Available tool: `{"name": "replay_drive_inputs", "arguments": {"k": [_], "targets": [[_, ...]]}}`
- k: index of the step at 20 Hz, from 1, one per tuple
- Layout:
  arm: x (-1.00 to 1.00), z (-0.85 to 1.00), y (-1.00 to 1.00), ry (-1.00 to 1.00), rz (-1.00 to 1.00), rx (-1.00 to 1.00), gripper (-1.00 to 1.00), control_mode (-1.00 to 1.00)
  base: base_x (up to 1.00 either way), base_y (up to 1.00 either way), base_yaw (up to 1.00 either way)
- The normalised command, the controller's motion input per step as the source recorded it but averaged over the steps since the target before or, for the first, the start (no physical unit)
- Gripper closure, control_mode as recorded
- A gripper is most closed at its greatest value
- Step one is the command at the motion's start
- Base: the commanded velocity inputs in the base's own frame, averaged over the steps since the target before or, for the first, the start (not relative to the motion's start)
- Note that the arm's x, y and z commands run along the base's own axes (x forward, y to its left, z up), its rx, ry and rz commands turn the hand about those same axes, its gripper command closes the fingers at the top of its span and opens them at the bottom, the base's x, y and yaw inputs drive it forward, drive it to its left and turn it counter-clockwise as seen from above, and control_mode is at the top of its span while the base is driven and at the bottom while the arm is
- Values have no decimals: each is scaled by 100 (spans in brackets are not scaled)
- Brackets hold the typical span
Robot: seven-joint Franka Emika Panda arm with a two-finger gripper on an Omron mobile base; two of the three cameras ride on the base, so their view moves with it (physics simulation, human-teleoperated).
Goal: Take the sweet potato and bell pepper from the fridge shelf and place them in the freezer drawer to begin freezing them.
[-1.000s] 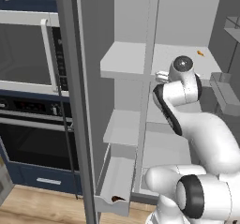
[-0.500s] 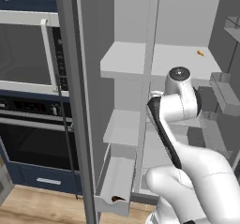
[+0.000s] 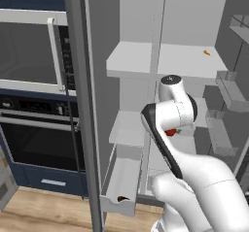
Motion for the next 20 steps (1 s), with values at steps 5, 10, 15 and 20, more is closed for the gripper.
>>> {"name": "replay_drive_inputs", "arguments": {"k": [5, 10, 15, 20], "targets": [[0, 0, 0, 0, 0, 0, 100, 100, -65, 41, 0], [0, 0, 0, 0, 0, 0, 100, 100, 2, 68, 0], [0, 0, 0, 0, 0, 0, 100, 100, 9, 38, 0], [20, -33, -53, 0, 2, 9, 100, -100, 0, -4, 0]]}}
